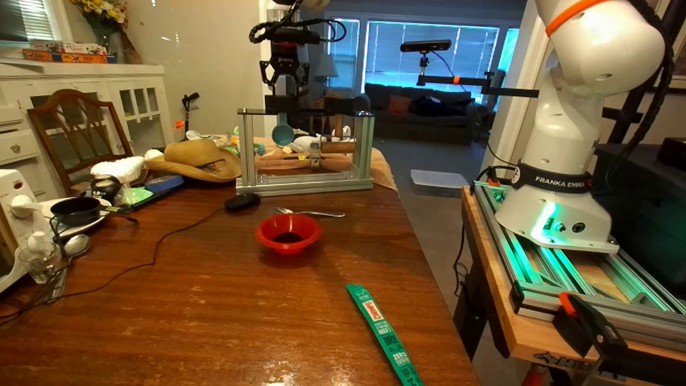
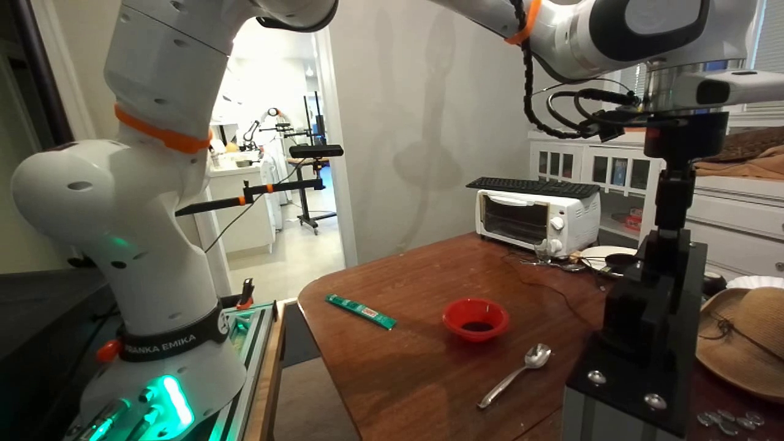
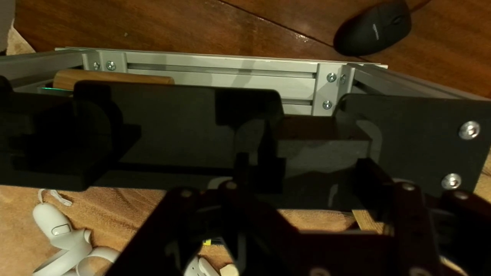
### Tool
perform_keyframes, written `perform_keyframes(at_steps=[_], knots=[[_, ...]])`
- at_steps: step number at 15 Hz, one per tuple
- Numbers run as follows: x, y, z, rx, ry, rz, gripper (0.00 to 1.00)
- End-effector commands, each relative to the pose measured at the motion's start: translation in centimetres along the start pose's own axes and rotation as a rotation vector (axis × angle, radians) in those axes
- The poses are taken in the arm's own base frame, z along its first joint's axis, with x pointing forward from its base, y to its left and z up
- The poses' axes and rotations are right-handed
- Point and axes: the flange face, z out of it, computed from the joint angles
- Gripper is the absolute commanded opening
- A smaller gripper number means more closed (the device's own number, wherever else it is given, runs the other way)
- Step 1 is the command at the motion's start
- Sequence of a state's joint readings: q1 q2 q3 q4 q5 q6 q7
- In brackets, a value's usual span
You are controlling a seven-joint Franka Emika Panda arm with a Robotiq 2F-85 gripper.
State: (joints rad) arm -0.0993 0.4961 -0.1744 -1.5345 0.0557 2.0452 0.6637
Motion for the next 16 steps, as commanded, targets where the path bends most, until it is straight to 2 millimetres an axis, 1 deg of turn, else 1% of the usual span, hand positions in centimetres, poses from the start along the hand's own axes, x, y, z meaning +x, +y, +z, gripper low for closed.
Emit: perform_keyframes(at_steps=[1, 4, 9, 12, 13, 14, 16], knots=[[0.73, 0.05, 0.44, -0.006, -0.022, 0.007, 0.70], [0.86, -0.02, 0.63, 0.000, -0.030, 0.004, 0.68], [0.93, -0.10, 1.00, 0.007, -0.036, -0.001, 0.70], [0.99, -0.14, 1.20, 0.021, -0.040, -0.013, 0.69], [1.00, -0.16, 1.23, 0.022, -0.039, -0.019, 0.65], [1.00, -0.18, 1.24, 0.025, -0.040, -0.023, 0.63], [0.98, -0.26, 1.22, 0.031, -0.041, -0.028, 0.53]])
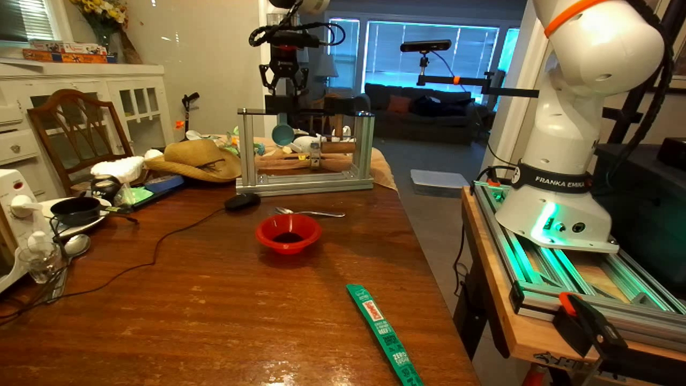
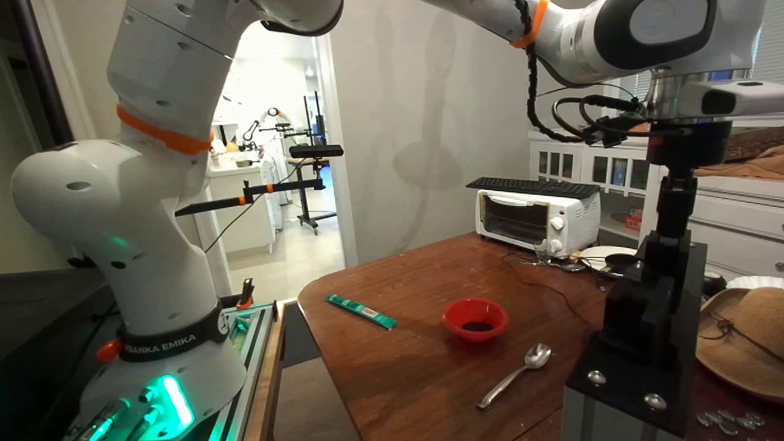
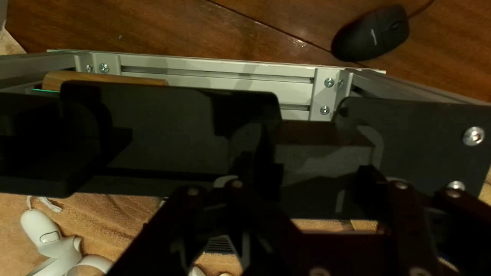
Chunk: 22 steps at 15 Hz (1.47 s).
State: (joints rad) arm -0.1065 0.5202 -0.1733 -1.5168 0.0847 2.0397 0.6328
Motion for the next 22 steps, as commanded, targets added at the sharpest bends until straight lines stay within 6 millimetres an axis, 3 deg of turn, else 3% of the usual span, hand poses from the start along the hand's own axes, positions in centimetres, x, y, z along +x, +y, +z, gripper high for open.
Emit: perform_keyframes(at_steps=[1, 3, 4, 5, 11, 15, 22], knots=[[0.6, -0.3, 0.2, 0.027, -0.018, -0.019, 0.42], [0.6, -0.4, 0.1, 0.029, -0.016, -0.023, 0.41], [0.7, -0.4, 0.1, 0.033, -0.016, -0.024, 0.35], [0.7, -0.4, 0.1, 0.033, -0.014, -0.024, 0.38], [0.9, -0.2, 0.4, 0.035, -0.018, -0.032, 0.39], [0.9, -0.1, 0.6, 0.043, -0.020, -0.036, 0.51], [1.2, 0.0, 1.6, 0.060, -0.036, -0.063, 0.50]])
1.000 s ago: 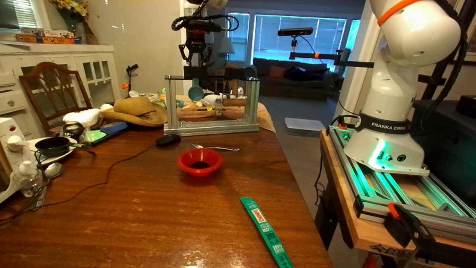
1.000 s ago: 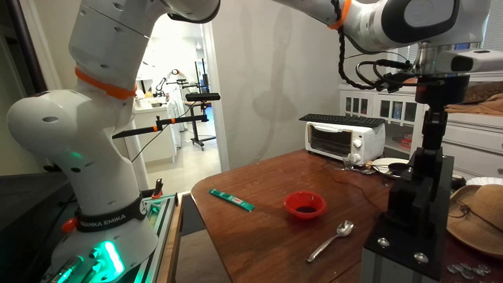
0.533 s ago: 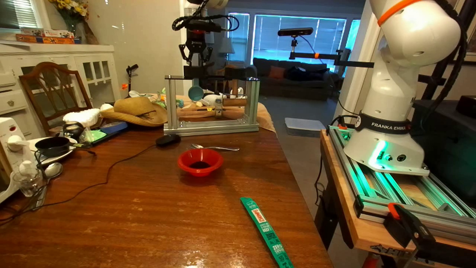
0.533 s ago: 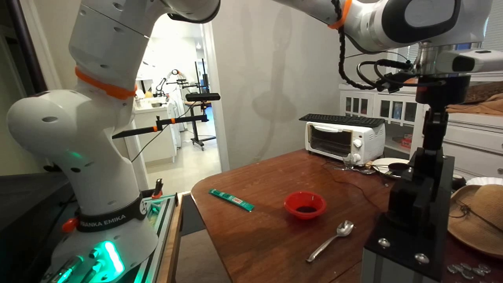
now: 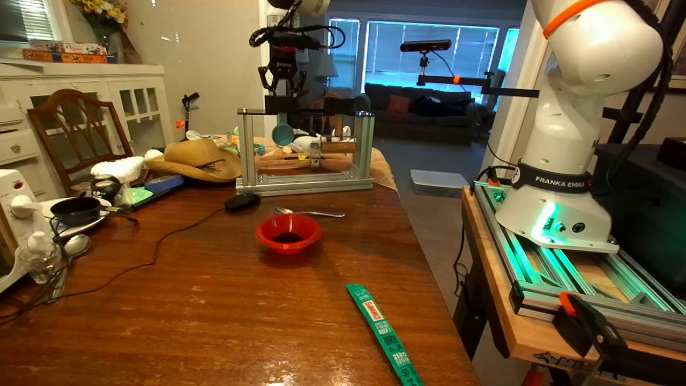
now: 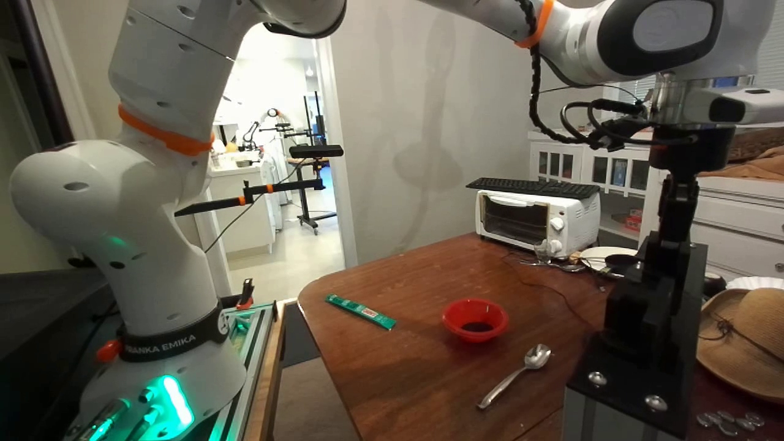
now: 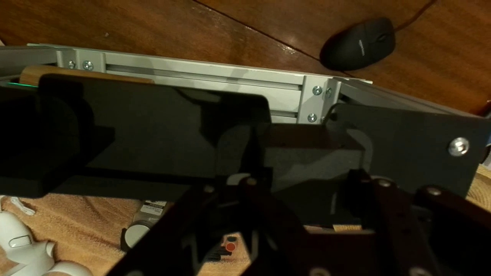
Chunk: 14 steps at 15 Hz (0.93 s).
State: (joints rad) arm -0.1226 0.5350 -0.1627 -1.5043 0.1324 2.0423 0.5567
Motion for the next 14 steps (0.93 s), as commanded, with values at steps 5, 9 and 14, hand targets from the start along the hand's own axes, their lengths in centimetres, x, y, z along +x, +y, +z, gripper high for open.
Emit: perform_keyframes(at_steps=[5, 9, 14], knots=[[0.9, 0.2, 1.3, 0.018, 0.005, -0.024, 0.23], [0.7, 0.2, 0.9, 0.020, 0.026, -0.027, 0.23], [-0.4, 0.3, -0.6, 0.016, 0.044, -0.002, 0.23]])
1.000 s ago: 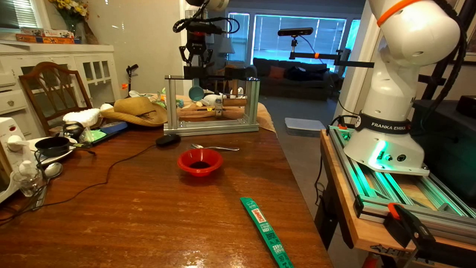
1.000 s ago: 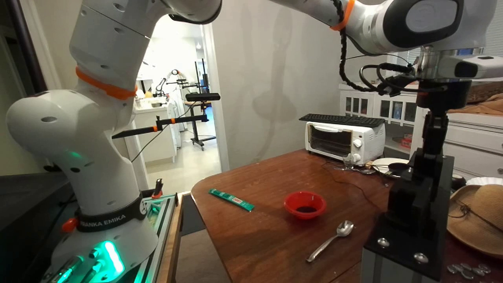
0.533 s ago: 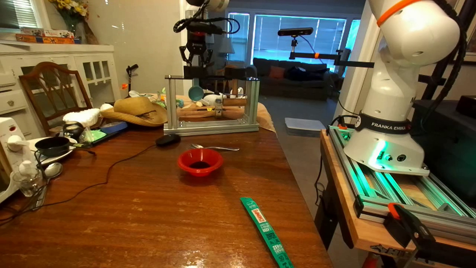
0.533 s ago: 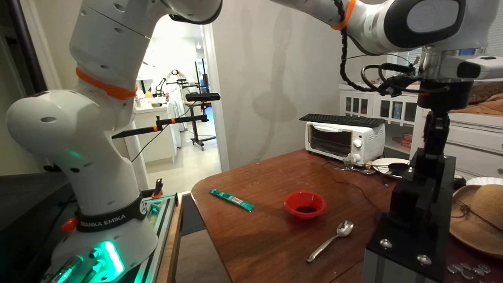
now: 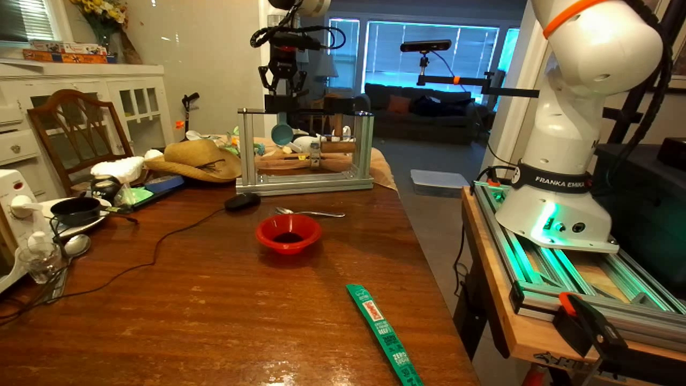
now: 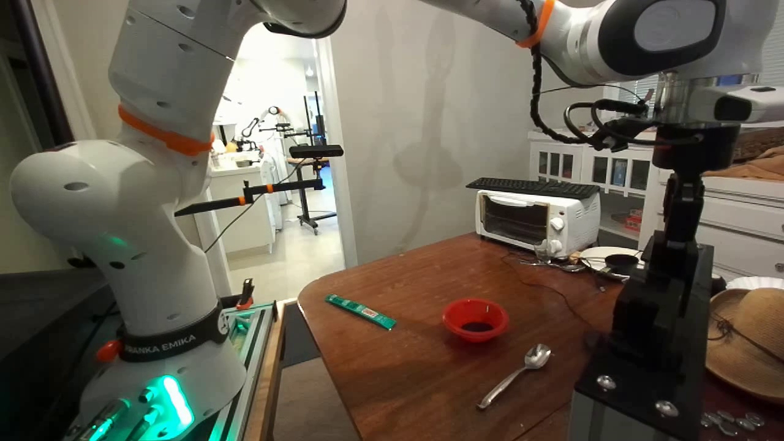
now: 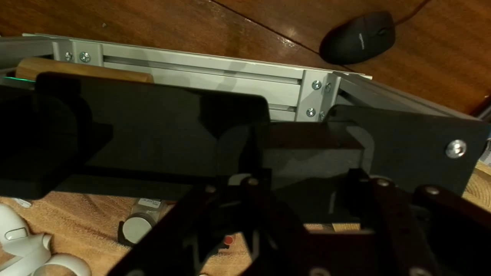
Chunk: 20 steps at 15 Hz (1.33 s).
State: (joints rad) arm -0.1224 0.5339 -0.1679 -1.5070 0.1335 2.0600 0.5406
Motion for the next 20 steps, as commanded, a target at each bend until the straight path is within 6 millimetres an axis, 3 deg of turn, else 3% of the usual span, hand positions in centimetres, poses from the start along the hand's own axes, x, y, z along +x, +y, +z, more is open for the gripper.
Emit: perform_keyframes(at_steps=[1, 11, 20], knots=[[-1.2, 0.1, -0.5, 0.001, 0.028, 0.011, 0.23], [-6.1, -0.7, 1.4, -0.028, 0.044, -0.056, 0.23], [-13.7, -1.8, 3.7, -0.036, 0.058, -0.062, 0.23]])
